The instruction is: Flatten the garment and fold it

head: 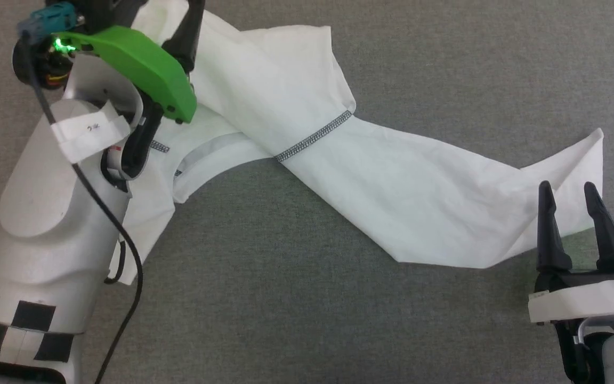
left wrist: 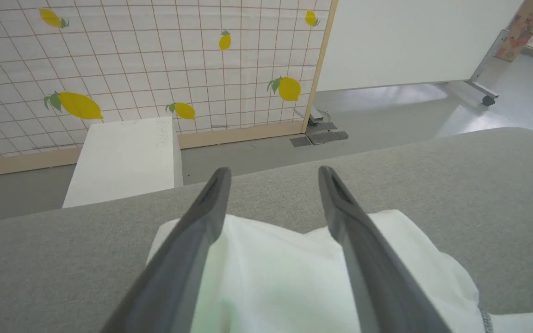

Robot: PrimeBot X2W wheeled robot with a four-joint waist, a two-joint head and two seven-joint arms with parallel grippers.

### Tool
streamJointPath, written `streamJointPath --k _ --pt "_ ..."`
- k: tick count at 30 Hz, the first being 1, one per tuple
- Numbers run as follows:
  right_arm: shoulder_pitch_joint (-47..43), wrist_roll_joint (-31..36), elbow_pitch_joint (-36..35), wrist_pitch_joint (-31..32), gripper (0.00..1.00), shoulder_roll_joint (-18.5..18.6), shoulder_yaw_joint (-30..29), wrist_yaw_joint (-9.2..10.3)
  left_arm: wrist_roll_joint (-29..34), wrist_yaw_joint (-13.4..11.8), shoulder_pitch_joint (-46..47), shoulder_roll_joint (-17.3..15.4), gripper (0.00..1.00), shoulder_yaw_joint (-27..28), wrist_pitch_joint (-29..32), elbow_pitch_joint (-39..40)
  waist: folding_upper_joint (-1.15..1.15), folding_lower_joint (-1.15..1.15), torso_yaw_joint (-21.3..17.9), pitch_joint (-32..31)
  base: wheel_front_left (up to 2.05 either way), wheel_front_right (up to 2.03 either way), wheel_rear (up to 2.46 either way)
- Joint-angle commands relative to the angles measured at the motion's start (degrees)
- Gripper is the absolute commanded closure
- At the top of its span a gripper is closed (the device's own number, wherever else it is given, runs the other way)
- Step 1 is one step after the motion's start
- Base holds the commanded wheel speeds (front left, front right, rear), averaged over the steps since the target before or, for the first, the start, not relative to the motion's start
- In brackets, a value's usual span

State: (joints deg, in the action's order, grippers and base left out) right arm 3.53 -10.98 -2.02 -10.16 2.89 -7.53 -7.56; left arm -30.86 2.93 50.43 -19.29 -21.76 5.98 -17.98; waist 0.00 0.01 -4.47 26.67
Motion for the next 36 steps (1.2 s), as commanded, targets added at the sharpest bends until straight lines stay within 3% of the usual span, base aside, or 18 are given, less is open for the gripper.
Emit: streamJointPath --k 1,6,12,16,22,29,36 --pt "0.4 0.4 -0.2 0.0 0.00 0.0 -0.1 0.08 -0.3 -0.5 -1.0 0.3 0.00 0.4 -1.7 1.8 0.00 -0.01 2.8 -3.6 0.00 0.00 0.00" --pt "-1.2 0.6 -0.4 0.8 0.00 0.0 -0.3 0.08 0.3 -4.1 -8.6 0.5 0.00 1.8 -7.1 9.7 0.00 -0.01 4.7 -7.7 0.00 0.00 0.00" --pt "-3.4 0.3 -0.8 1.5 0.00 0.0 -0.2 0.08 2.5 -10.1 -23.5 1.1 0.00 3.0 -15.6 19.3 0.00 -0.01 6.1 -11.3 0.00 0.00 0.00" --pt "-4.4 0.2 -1.2 1.9 0.00 0.0 -0.2 0.08 2.2 -12.2 -33.4 2.0 0.00 4.1 -19.2 21.8 0.00 -0.01 6.9 -12.5 0.00 0.00 0.00" --pt "-6.1 0.3 -1.4 2.4 0.00 0.0 -0.4 0.08 1.6 -13.0 -45.9 5.7 0.00 6.4 -20.9 24.4 0.00 -0.01 8.2 -14.1 0.00 0.00 0.00" --pt "-7.7 -0.2 -1.1 2.6 0.00 0.0 0.0 0.08 8.0 -12.6 -55.6 9.2 0.00 10.3 -21.0 25.1 0.00 -0.01 9.7 -16.1 0.00 0.00 0.00" --pt "-7.3 1.6 -2.2 4.3 0.00 0.0 0.4 0.08 11.6 -9.7 -58.0 11.5 0.00 12.3 -21.0 24.2 0.00 -0.01 11.5 -17.8 0.00 0.00 0.00"
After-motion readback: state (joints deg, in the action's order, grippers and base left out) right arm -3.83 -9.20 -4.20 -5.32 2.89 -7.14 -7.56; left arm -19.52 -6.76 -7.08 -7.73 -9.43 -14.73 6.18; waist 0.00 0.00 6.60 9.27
